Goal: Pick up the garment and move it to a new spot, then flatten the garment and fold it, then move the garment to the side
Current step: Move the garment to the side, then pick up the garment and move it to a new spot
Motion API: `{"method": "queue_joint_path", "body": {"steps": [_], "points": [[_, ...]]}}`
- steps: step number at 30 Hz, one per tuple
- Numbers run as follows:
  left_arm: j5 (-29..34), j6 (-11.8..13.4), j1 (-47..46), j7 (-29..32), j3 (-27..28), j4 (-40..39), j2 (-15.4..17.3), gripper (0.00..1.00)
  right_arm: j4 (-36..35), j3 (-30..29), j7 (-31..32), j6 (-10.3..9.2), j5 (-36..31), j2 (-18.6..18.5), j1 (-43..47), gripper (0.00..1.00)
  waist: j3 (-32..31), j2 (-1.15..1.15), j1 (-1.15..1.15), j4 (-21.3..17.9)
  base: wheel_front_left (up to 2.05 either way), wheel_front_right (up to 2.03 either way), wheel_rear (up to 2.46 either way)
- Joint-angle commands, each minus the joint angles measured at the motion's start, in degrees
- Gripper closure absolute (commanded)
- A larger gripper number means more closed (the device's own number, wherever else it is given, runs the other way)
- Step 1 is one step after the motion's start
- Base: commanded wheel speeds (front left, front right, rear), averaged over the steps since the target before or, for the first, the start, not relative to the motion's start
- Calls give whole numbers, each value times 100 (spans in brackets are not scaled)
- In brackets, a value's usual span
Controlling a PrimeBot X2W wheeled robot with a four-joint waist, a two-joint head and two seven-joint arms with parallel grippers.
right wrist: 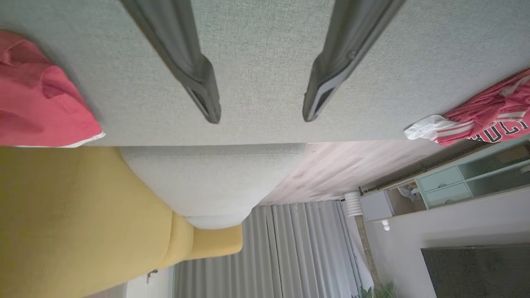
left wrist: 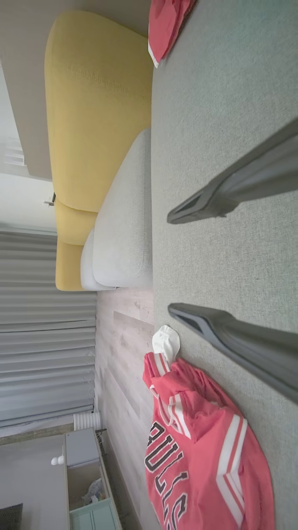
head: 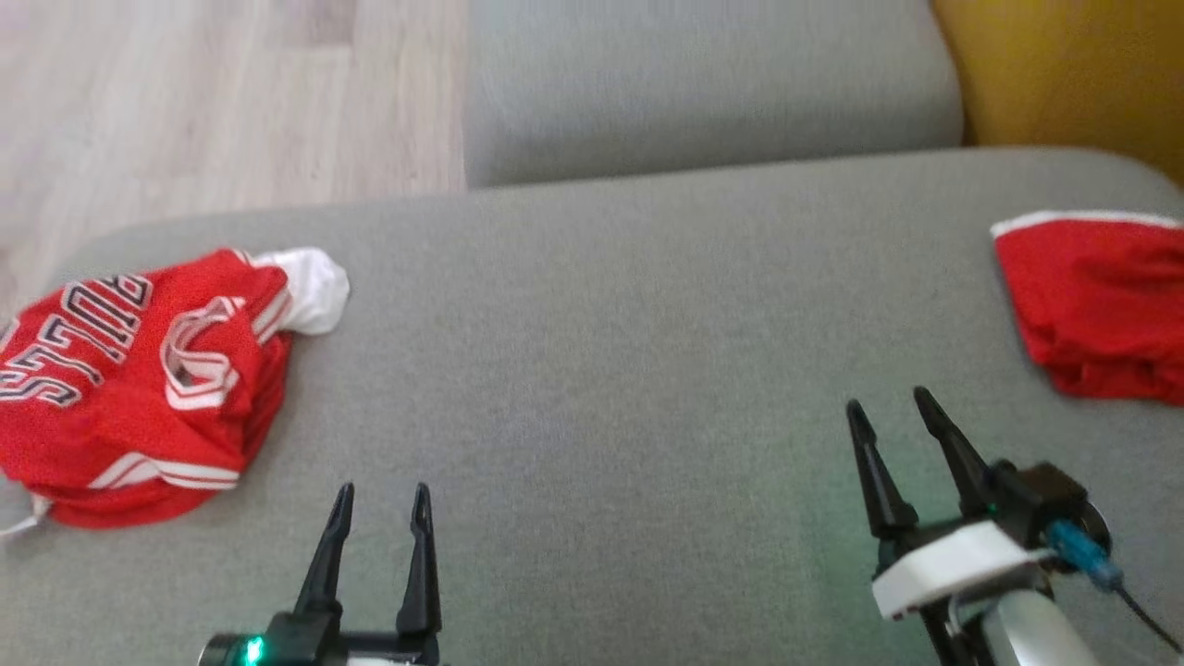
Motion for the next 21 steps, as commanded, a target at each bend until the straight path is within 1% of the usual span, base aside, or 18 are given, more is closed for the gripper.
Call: {"method": "queue_joint_path", "body": {"steps": [1, 3, 10, 14, 21], "points": [[50, -15, -104, -29, 233, -150, -10, 0, -252, -9, -77, -4, -96, 30, -10, 0, -221, -1, 2, 46, 0, 0, 0], [66, -16, -8, -29, 299, -149, -10, 0, -386, -138, -77, -4, -189, 133, 205, 0, -320, -1, 2, 48, 0, 0, 0], [226, -69, 122, -29, 506, -135, -10, 0, -575, -259, -77, -4, -643, 283, 639, 0, -496, -1, 2, 98, 0, 0, 0], [273, -101, 83, -29, 646, -106, -10, 0, -594, -333, -77, -4, -688, 371, 718, 0, -498, -1, 2, 90, 0, 0, 0], [290, -82, 44, -29, 697, -100, -10, 0, -624, -438, -77, -4, -675, 417, 675, 0, -445, -1, 2, 59, 0, 0, 0]]}}
